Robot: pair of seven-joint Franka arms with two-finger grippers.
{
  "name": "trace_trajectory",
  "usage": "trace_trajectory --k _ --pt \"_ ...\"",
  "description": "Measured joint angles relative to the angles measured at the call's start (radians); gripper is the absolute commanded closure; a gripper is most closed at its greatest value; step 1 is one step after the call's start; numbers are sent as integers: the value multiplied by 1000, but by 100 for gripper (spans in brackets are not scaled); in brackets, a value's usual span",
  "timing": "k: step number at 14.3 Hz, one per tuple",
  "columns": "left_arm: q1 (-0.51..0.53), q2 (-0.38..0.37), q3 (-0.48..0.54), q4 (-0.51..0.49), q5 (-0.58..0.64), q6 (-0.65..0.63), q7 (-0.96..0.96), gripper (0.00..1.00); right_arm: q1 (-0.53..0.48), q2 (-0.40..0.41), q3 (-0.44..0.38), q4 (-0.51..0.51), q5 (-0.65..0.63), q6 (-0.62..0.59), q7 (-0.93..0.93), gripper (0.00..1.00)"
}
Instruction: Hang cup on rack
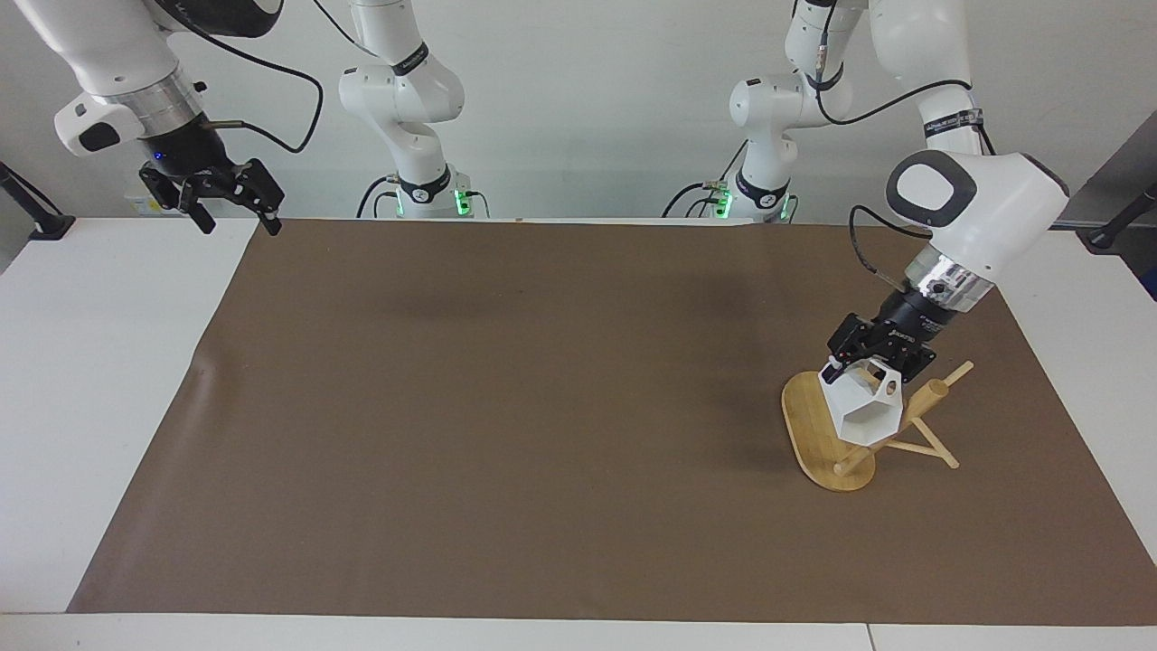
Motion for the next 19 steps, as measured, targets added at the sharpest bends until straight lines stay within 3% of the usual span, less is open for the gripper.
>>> trace_trajectory --k 4,9,15,19 --pt "1 0 1 8 1 -11 3 3 0 0 0 0 0 0 0 0" --pt "40 -14 3 58 12 -162 65 0 0 0 0 0 0 0 0 0" --pt "86 -120 -3 91 77 -334 312 0 0 0 0 0 0 0 0 0" --pt "28 -164 -42 92 171 -370 553 0 0 0 0 0 0 0 0 0"
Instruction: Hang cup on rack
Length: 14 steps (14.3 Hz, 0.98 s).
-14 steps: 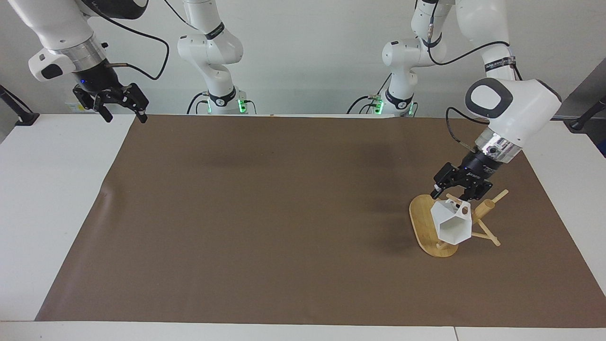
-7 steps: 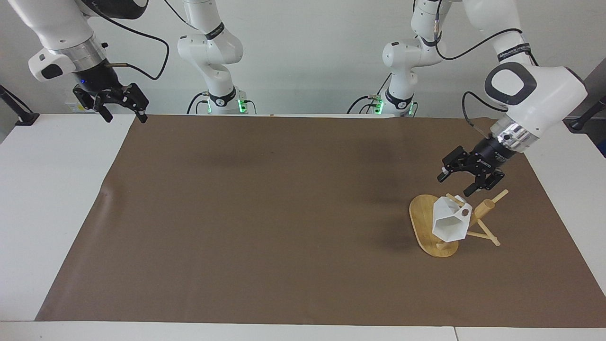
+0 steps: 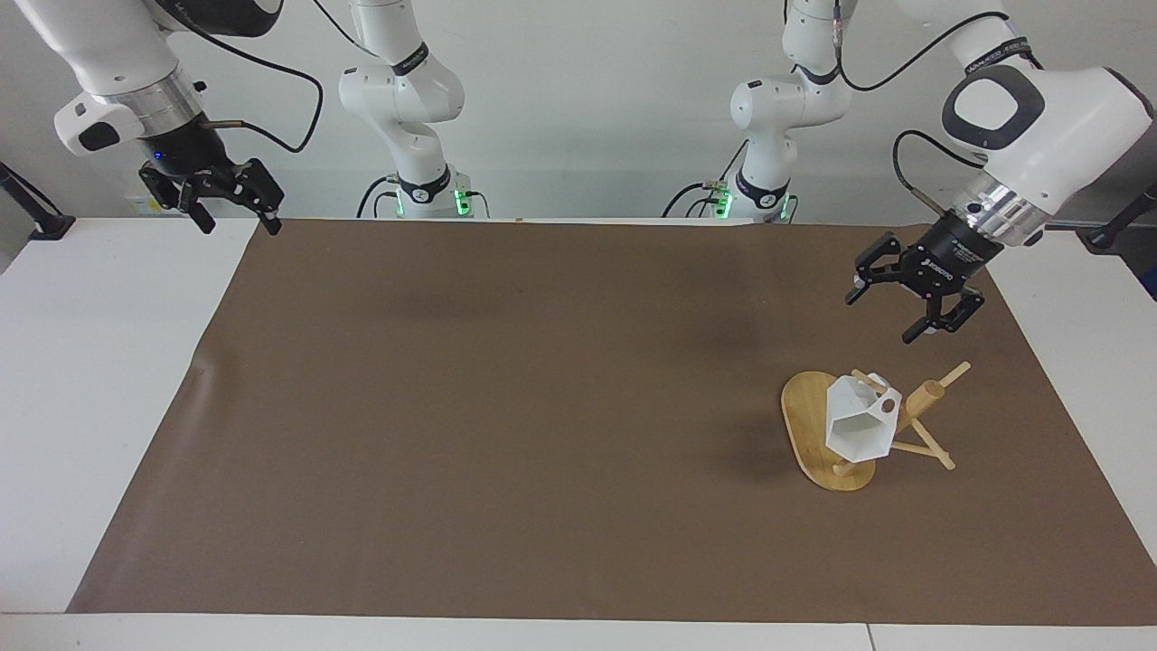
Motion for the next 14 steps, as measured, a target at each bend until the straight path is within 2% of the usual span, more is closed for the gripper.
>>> trace_trajectory --k 3,14 --pt "-35 -1 -4 3 67 -20 224 0 0 0 -1 0 0 0 0 0" --pt "-35 -1 -2 90 263 -127 1055 0 0 0 -1 -1 0 0 0 0"
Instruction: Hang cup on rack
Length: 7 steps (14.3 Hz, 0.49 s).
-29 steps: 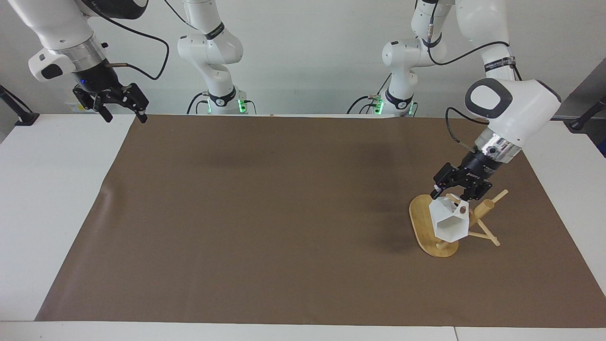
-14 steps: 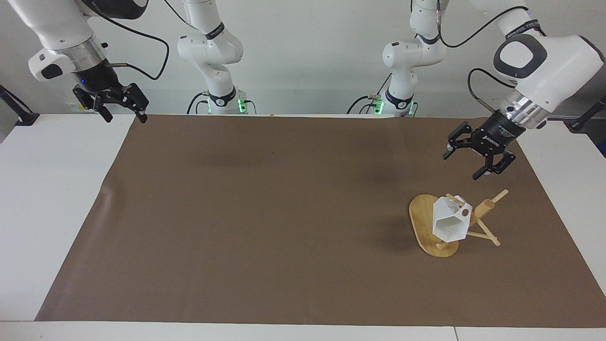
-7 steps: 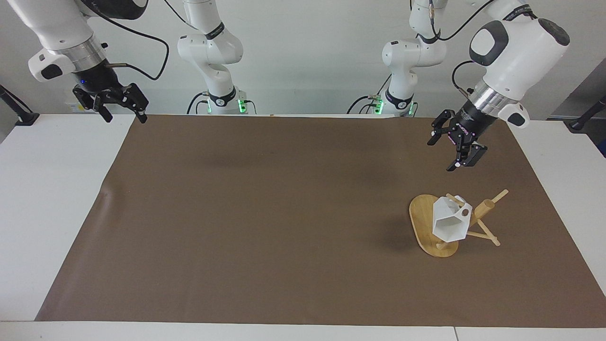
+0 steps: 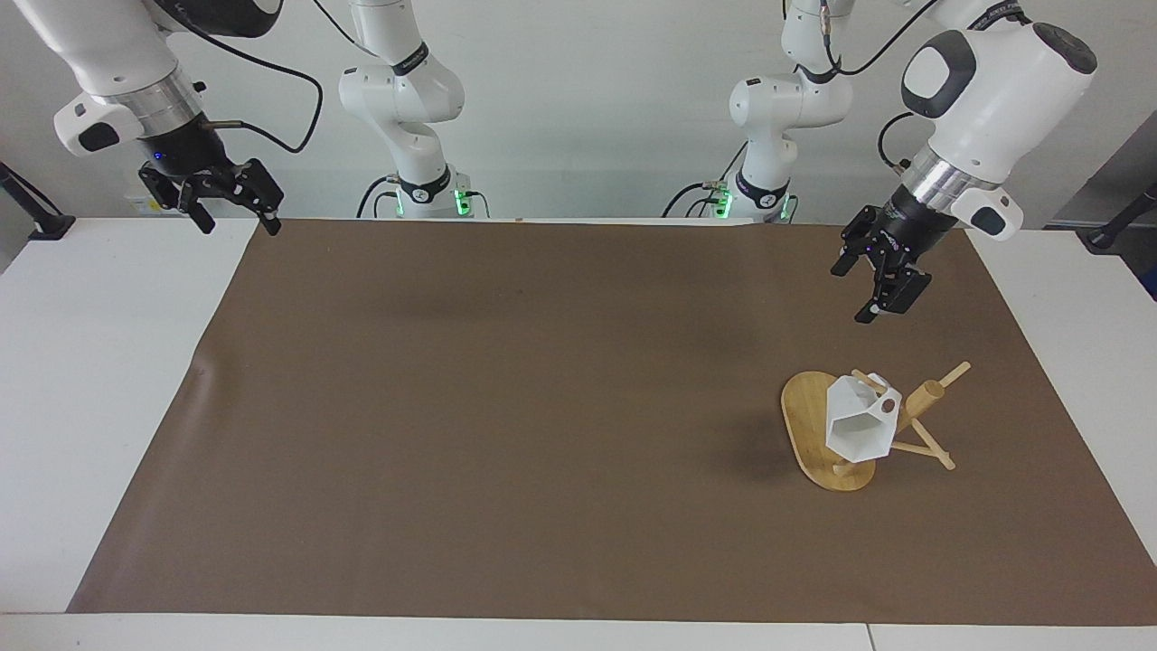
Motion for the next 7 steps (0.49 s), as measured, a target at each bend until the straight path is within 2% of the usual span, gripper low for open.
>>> trace_trajectory --k 4,7 --pt "-6 6 2 56 61 -11 277 0 0 0 0 0 0 0 0 0" --pt "-57 31 41 119 108 -70 462 0 1 0 4 0 0 0 0 0"
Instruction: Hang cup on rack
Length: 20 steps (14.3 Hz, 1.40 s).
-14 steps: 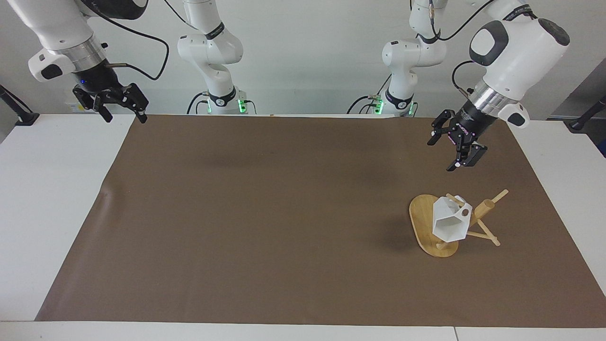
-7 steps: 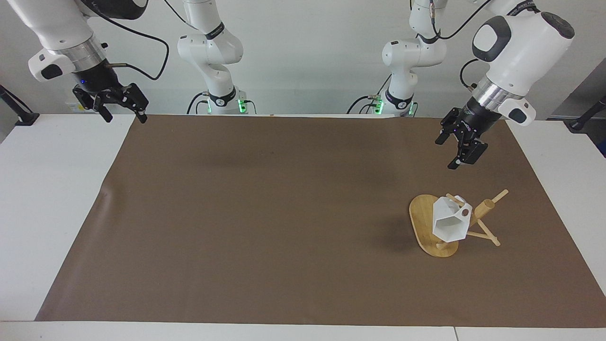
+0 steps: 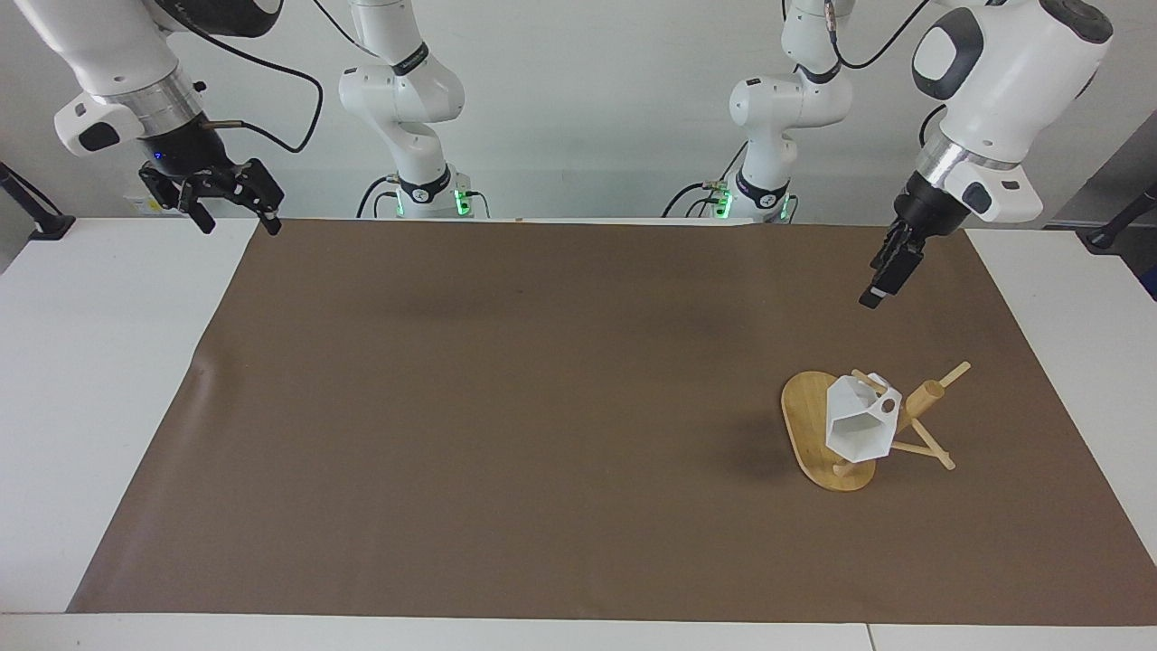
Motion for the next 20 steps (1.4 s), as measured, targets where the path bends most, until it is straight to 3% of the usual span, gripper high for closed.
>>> trace_trajectory --k 4,8,14,20 --pt "-7 36 25 116 29 -183 425 0 0 0 1 0 0 0 0 0" --pt "-9 38 30 150 46 -274 610 0 0 0 1 0 0 0 0 0" --pt "-8 -18 30 169 54 -366 671 0 0 0 2 0 0 0 0 0" --pt "-8 -29 31 163 54 -377 712 0 0 0 2 0 0 0 0 0"
